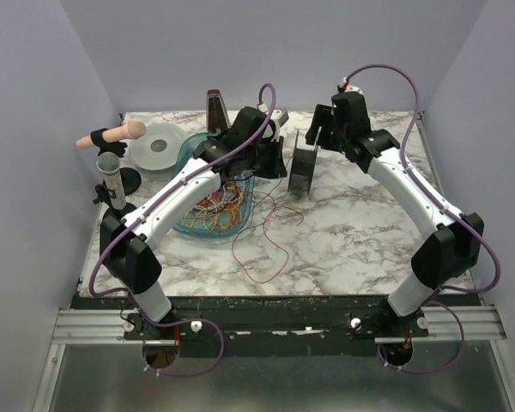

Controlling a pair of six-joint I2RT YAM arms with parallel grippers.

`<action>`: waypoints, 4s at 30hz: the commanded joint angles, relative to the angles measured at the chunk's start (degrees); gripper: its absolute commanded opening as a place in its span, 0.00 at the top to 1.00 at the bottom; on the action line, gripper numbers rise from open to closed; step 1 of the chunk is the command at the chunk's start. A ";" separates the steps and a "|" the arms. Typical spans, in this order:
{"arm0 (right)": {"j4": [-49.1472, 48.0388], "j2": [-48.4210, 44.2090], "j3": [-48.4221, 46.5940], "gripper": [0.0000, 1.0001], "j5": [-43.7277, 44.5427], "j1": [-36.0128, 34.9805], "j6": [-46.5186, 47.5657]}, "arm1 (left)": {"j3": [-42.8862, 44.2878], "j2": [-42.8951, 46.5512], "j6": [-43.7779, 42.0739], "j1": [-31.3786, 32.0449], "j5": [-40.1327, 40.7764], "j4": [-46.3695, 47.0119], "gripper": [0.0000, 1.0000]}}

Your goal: Wrap the cables

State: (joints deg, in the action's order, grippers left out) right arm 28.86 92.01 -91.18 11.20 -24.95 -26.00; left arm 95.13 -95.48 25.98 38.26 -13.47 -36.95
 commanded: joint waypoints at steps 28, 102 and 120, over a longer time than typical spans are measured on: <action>3.04 4.77 6.71 0.99 18.68 -8.62 -6.86 | 0.93 -1.37 -0.84 -0.38 0.46 1.53 1.00; -16.12 -24.86 22.62 0.30 -19.28 -9.95 -6.06 | -3.20 5.39 -0.49 -1.79 -6.56 -0.05 1.00; -25.96 -15.98 22.97 0.54 -19.38 -9.15 -14.61 | -2.67 6.80 2.32 -1.79 -7.97 -0.67 1.00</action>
State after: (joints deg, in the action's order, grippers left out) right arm 5.21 74.28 -68.29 -8.43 -34.37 -39.62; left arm 92.20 -89.43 27.70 36.38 -20.21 -36.53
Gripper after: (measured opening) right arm 0.471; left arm 0.005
